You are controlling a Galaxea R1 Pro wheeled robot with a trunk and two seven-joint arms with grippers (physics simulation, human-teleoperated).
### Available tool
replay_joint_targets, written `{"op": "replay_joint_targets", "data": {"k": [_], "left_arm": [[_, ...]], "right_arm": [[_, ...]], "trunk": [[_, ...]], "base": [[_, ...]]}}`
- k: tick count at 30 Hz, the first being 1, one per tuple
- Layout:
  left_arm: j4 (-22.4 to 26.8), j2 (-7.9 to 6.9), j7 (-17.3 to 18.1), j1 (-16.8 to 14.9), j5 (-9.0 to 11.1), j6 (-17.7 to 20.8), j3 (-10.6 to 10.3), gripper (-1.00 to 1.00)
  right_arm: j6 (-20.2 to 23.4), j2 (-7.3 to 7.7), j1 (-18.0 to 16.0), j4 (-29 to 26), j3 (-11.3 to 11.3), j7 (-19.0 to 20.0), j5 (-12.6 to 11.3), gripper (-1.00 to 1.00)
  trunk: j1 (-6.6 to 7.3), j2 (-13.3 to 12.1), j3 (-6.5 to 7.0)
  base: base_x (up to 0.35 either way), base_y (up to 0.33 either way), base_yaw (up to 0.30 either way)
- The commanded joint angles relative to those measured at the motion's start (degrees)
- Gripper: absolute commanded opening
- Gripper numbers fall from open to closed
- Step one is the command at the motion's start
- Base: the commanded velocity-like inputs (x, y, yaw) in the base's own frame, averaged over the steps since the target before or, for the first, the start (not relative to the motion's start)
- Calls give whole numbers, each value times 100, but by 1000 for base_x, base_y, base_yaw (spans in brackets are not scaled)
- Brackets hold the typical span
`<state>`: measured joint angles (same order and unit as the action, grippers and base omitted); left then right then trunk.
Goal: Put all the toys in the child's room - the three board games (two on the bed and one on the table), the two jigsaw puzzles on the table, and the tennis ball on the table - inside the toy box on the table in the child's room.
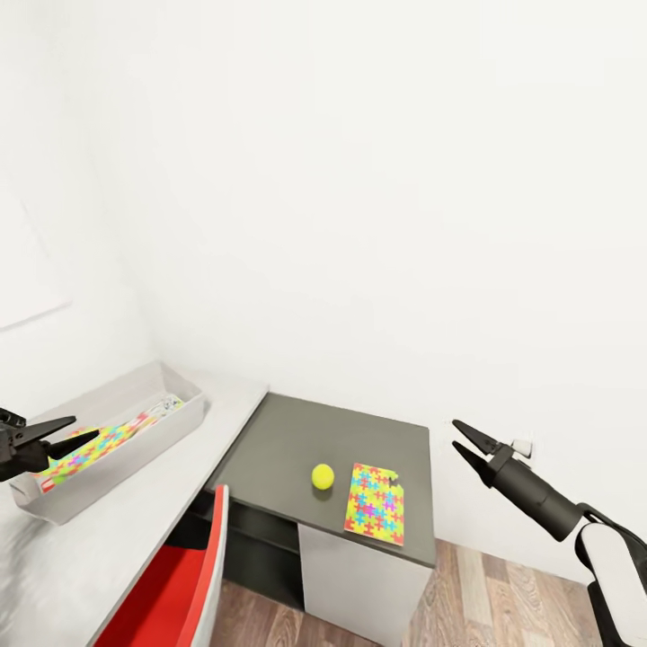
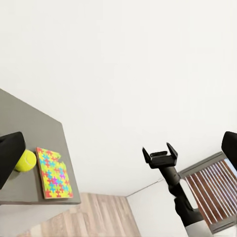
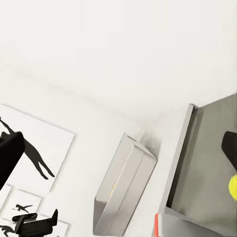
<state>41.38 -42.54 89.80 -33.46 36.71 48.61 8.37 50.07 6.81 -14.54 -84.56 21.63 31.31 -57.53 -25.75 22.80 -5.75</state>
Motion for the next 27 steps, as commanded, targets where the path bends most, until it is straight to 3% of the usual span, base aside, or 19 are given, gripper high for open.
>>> {"op": "replay_joint_targets", "data": {"k": [1, 8, 27], "left_arm": [[1, -2, 20, -2, 1, 61, -3, 100], [1, 0, 20, -3, -10, 55, -5, 100], [1, 2, 20, -3, -67, 41, -10, 100]], "right_arm": [[-20, 0, -7, 12, 4, 7, 3, 100], [-225, 6, -5, 101, -3, -11, -2, 100], [-243, -1, -5, 148, -9, -12, -11, 100]], "trunk": [[-4, 12, -7], [-4, 12, 18], [-4, 12, 21]], "base": [[0, 0, -185], [0, 0, -118], [0, 0, -6]]}}
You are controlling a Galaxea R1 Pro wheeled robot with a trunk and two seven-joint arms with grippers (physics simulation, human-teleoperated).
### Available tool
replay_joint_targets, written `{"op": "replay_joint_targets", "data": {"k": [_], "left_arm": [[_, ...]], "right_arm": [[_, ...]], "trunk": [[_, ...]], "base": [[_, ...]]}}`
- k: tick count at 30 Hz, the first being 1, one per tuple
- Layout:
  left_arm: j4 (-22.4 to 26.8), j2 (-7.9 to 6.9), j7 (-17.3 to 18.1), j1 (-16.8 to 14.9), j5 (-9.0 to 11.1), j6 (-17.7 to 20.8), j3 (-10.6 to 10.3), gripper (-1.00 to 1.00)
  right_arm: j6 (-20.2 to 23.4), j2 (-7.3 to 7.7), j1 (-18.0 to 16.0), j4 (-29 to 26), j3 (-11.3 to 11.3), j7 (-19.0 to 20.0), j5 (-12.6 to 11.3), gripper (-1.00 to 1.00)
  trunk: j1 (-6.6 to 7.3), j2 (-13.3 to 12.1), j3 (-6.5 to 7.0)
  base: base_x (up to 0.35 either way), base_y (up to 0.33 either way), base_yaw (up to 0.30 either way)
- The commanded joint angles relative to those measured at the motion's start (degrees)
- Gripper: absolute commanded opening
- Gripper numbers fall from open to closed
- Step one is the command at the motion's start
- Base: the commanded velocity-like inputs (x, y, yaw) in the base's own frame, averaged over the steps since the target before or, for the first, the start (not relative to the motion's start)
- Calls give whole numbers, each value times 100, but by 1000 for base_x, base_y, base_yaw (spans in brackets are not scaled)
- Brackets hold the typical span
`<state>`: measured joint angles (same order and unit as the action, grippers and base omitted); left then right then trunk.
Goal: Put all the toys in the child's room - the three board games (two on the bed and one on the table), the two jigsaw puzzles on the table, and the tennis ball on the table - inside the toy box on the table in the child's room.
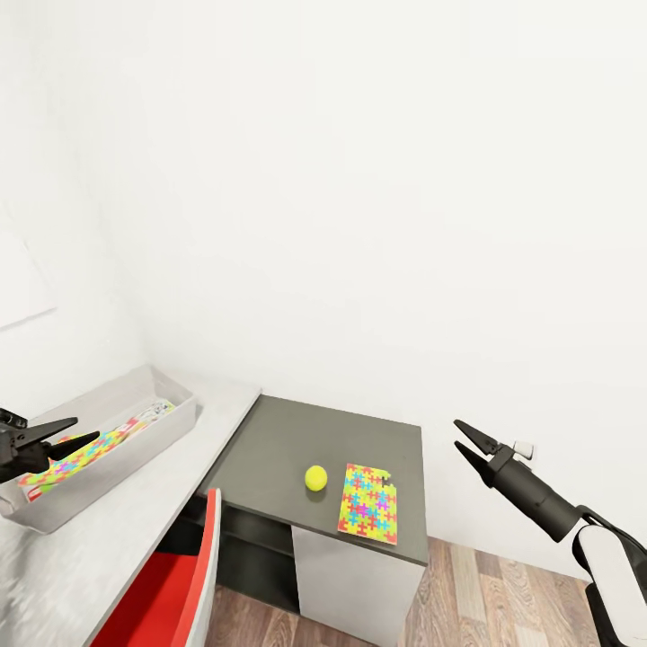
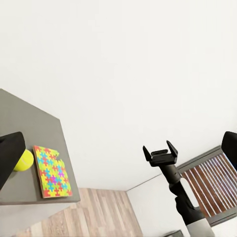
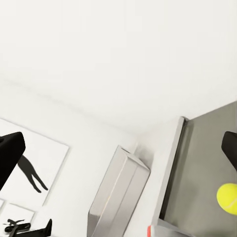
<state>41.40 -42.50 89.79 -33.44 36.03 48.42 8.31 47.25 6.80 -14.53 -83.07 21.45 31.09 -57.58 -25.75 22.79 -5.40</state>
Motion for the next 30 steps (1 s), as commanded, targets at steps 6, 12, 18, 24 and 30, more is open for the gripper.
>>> {"op": "replay_joint_targets", "data": {"k": [6, 12, 18, 24, 30], "left_arm": [[0, -4, 21, -5, 1, 34, -5, 100], [0, -4, 21, -5, 1, 27, -12, 100], [0, -4, 21, -5, 1, 27, -8, 100], [0, -4, 21, -5, 1, 24, -7, 100], [0, -4, 21, -5, 1, 19, -6, 100]], "right_arm": [[36, -3, -6, 8, 11, 2, -2, 100], [38, 0, -6, 10, 19, -2, -7, 100], [51, 5, -6, 10, 22, -23, -8, 100], [55, 5, -6, 10, 10, -28, -8, 100], [56, 7, -6, 11, 17, -26, -8, 100]], "trunk": [[-4, 13, -13], [-4, 13, -13], [-4, 13, -13], [-4, 13, -22], [-4, 13, -46]], "base": [[0, 0, 0], [0, 0, 0], [0, 0, 0], [0, 0, -58], [0, 0, -199]]}}
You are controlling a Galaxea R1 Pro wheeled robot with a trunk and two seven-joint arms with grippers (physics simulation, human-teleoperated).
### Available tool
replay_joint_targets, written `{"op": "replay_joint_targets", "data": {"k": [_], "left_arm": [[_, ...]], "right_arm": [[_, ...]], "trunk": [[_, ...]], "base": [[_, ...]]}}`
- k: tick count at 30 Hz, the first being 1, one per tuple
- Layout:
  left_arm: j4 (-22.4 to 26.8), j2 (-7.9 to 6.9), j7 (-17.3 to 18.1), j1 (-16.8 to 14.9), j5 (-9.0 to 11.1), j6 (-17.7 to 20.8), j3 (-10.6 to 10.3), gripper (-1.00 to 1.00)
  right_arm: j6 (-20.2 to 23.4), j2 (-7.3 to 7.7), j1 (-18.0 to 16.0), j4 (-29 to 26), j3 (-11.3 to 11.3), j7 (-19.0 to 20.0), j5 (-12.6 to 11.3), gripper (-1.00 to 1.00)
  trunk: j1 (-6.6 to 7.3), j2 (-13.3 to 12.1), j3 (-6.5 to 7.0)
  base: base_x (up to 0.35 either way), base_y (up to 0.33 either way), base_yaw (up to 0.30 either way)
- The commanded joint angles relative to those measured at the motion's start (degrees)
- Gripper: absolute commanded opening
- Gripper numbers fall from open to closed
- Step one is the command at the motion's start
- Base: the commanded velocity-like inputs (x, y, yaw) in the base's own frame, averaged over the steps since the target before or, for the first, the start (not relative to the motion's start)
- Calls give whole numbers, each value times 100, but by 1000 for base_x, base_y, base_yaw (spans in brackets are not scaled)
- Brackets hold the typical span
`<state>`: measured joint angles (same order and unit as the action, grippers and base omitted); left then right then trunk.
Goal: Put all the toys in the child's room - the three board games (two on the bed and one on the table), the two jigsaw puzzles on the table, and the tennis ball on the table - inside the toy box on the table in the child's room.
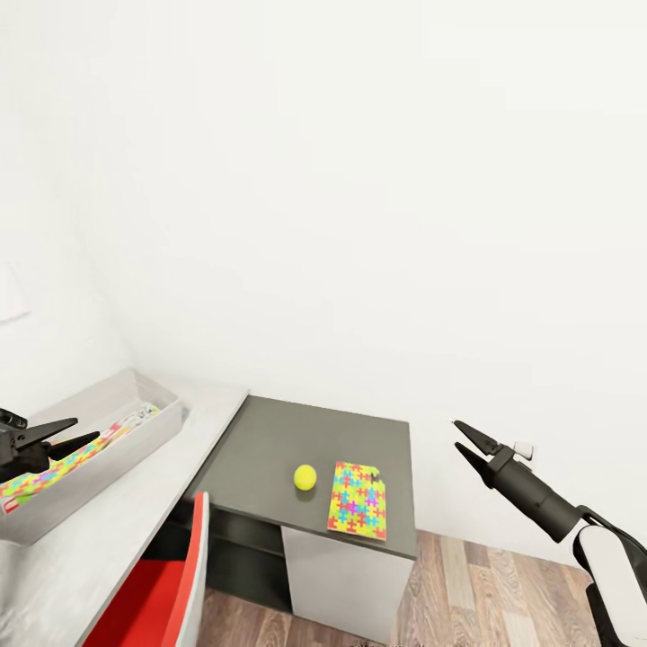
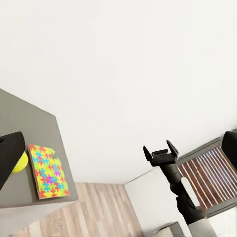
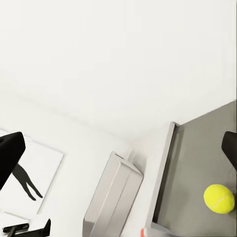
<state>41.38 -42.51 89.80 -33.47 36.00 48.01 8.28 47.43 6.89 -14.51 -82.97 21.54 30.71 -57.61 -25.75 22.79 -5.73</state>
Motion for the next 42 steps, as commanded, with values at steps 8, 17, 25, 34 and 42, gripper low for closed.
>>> {"op": "replay_joint_targets", "data": {"k": [8, 17, 25, 34, 42], "left_arm": [[2, -3, 20, -2, 8, 52, -7, 100], [8, -3, 20, -2, 3, 45, -7, 100], [5, -3, 20, -2, 3, 42, -1, 100], [10, -3, 20, -2, 3, 42, -5, 100], [11, -3, 20, -2, 3, 42, -10, 100]], "right_arm": [[39, -2, -8, 2, 16, 14, -5, 100], [39, -3, -9, 8, 12, 10, -9, 100], [39, -3, -8, 9, 9, 6, -9, 100], [39, -3, -8, 9, 11, 7, -8, 100], [39, 1, -8, 9, 2, 7, -5, 100]], "trunk": [[-4, 13, -48], [-4, 13, -89], [-4, 13, -125], [-4, 13, -166], [-4, 13, -207]], "base": [[0, 0, -234], [0, -31, -239], [0, -246, -240], [0, -297, -240], [68, -145, -240]]}}
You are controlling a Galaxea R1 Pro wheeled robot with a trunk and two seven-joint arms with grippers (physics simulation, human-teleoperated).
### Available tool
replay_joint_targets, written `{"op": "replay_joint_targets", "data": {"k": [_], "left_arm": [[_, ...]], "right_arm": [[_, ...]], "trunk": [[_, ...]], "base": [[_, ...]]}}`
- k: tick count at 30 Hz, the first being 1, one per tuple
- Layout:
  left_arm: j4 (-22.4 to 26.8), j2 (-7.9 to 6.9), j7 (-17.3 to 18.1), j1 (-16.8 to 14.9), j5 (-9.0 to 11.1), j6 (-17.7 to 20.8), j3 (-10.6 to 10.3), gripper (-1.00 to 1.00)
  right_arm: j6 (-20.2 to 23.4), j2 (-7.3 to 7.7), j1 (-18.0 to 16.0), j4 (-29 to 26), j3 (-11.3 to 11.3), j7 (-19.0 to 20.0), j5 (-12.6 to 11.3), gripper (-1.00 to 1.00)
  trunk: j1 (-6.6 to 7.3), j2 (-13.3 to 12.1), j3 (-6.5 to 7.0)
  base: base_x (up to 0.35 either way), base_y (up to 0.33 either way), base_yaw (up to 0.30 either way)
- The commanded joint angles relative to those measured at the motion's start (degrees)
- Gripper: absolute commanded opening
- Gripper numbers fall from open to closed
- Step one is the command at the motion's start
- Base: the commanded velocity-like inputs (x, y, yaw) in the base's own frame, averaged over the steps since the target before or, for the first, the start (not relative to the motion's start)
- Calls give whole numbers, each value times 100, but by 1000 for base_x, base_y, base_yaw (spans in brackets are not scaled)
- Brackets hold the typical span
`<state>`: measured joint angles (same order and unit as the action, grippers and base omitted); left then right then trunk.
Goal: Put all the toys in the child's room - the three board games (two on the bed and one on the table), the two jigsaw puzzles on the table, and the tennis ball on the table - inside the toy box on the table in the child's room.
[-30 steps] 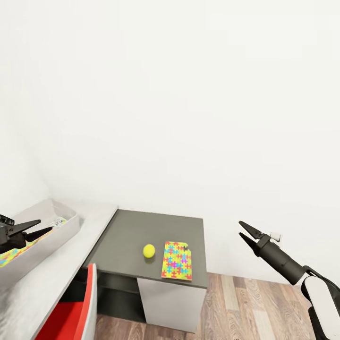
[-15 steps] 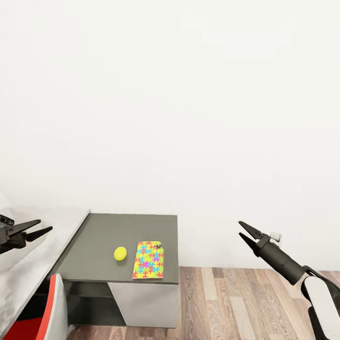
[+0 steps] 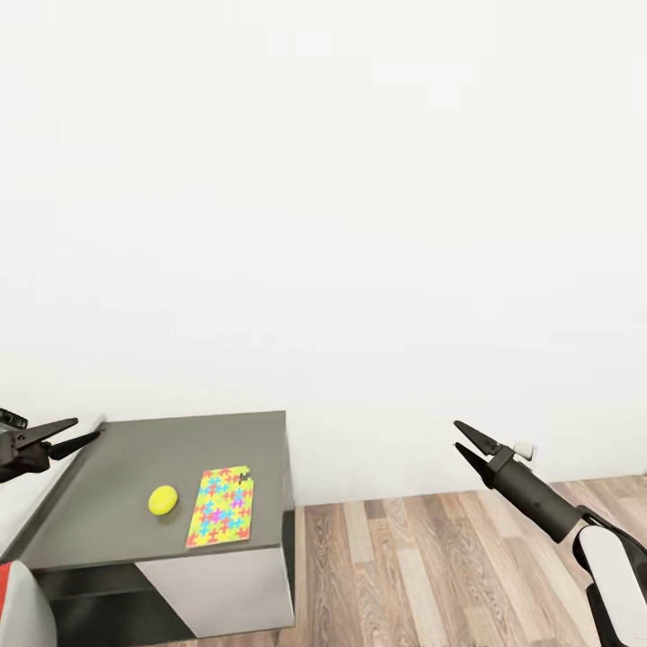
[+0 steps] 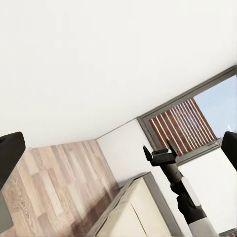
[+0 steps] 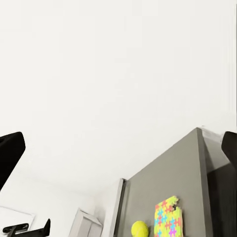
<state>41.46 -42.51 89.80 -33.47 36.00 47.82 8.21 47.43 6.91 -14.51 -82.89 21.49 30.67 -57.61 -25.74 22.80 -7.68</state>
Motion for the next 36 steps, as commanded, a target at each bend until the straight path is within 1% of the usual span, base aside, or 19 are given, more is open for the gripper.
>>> {"op": "replay_joint_targets", "data": {"k": [1, 10, 16, 23, 31, 36], "left_arm": [[2, -3, 20, -2, 3, 61, -3, 100], [2, -2, 20, -2, 3, 61, -1, 100], [2, -3, 20, -2, 3, 61, -3, 100], [1, -3, 20, -2, 3, 61, -3, 100], [2, 0, 20, -2, 3, 67, -2, 100], [2, -3, 20, -2, -2, 69, 0, 100]], "right_arm": [[38, 0, -8, 1, 7, 11, -5, 100], [37, -3, -9, -2, -6, 10, 2, 100], [19, -5, -10, -20, -12, 13, 27, 100], [11, -21, -9, -55, -9, 11, 182, 100], [14, -35, -8, -66, -16, -18, 214, 100], [33, -24, -12, -63, -27, -205, 257, 100]], "trunk": [[-4, 12, -18], [-4, 12, -73], [-4, 12, -112], [-4, 12, -123], [-4, 12, -136], [-4, 12, -167]], "base": [[91, -23, -240], [189, -6, -222], [132, 0, -137], [27, 0, -29], [183, 68, 27], [95, 27, 133]]}}
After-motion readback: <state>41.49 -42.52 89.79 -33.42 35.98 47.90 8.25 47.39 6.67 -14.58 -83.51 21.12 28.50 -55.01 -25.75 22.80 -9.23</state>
